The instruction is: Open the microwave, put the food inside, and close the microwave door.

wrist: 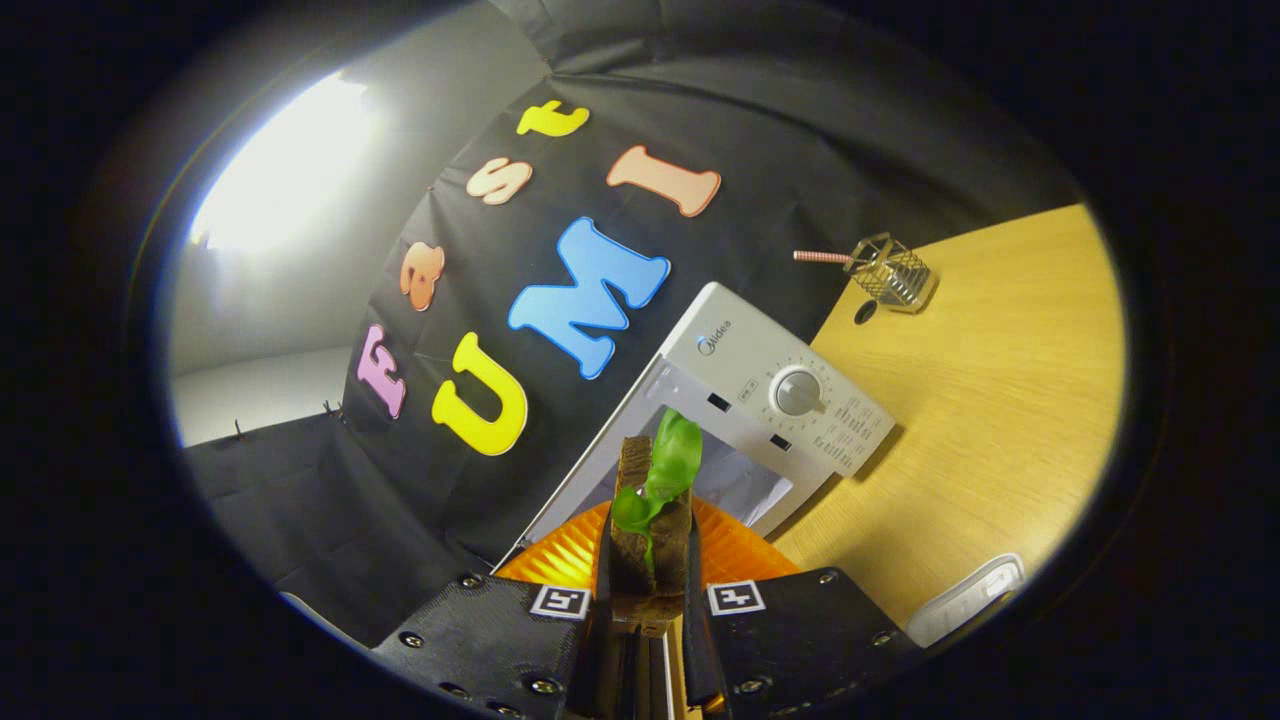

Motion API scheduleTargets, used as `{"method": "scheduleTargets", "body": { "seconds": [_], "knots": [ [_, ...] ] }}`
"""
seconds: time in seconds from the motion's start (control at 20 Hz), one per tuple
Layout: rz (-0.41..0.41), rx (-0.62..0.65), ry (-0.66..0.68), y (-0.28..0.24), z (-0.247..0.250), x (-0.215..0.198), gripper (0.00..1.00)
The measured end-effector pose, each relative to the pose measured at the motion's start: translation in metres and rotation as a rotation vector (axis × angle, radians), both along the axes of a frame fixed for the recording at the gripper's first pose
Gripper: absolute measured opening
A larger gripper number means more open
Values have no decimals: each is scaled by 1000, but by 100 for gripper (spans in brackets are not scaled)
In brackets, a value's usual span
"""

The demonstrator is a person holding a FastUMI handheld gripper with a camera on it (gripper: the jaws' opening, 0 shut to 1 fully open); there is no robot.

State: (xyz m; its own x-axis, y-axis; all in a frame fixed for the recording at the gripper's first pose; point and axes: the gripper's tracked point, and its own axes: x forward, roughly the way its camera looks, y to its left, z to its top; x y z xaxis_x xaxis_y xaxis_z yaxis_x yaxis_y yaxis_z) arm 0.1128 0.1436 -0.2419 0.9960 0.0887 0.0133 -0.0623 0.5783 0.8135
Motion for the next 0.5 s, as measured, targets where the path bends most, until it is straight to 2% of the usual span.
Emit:
{"method": "scheduleTargets", "body": {
  "seconds": [0.15, 0.5],
  "knots": [
    [-18, 121, 19, 11, -12, 25, 28],
    [-111, 289, 50, 33, -32, 96, 28]
  ]
}}
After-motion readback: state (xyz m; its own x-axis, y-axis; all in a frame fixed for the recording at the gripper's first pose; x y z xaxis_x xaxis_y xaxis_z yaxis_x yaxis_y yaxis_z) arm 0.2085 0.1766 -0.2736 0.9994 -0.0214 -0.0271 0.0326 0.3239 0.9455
